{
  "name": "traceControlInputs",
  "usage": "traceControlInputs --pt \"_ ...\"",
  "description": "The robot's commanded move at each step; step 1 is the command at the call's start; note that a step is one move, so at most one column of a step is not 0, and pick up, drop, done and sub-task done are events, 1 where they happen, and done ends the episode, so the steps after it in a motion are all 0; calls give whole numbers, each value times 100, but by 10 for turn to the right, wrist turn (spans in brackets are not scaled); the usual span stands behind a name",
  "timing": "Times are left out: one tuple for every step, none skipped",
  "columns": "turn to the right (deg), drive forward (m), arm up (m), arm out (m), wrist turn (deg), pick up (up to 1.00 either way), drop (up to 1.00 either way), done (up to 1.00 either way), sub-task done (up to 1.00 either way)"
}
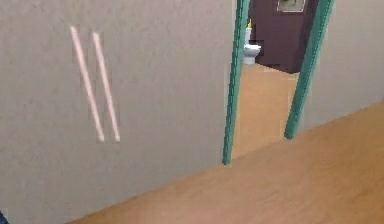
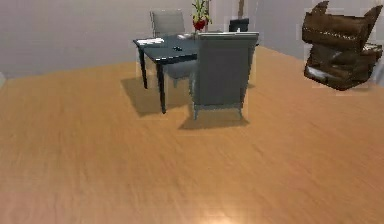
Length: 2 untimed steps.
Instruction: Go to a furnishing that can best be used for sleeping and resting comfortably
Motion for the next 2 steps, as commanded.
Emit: traceControlInputs --pt "270 0 0 0 0 0 0 0 0" --pt "0 100 0 0 0 0 0 0 0"
